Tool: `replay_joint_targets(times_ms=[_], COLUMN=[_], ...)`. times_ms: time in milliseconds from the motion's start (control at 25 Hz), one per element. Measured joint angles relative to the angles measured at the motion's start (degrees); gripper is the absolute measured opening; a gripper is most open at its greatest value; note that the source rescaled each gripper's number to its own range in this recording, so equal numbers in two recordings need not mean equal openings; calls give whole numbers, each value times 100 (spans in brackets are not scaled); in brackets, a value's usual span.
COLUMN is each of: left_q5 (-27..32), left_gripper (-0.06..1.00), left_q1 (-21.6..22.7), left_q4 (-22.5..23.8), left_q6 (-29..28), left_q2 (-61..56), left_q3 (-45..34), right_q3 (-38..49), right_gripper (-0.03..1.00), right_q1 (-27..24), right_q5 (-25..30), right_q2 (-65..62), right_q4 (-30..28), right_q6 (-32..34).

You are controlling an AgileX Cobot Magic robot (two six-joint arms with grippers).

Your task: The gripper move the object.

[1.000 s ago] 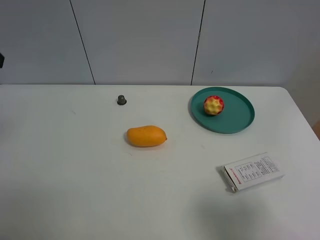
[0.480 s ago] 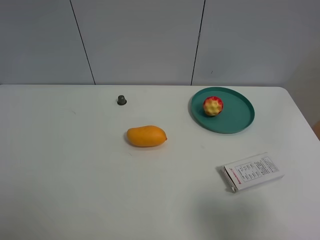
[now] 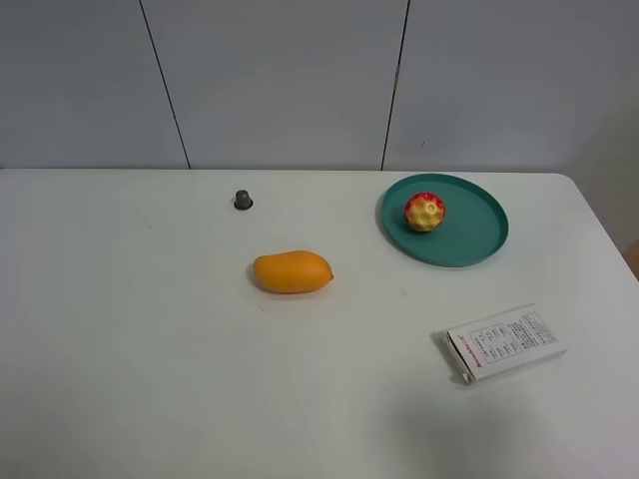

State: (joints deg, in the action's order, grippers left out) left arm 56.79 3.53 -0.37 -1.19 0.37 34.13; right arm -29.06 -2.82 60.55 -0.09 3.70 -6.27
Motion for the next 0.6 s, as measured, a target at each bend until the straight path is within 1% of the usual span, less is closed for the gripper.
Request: replay_joint_targets(times_ms=[160,320,600], left_q5=[137,299,323], left_gripper=[91,91,91], left_q1=[0,0,0], left_q4=[198,223,229], left_q6=[0,0,-4], left_q2=[-62,-62,-62], left_q3=[-277,-491,-507], right_q3=[0,0,0], right_gripper=[100,100,100], right_q1=[0,0,0], right_q5=[0,0,0], right_q2=[0,0,0], right_q4=[0,0,0], right_q6=[0,0,0])
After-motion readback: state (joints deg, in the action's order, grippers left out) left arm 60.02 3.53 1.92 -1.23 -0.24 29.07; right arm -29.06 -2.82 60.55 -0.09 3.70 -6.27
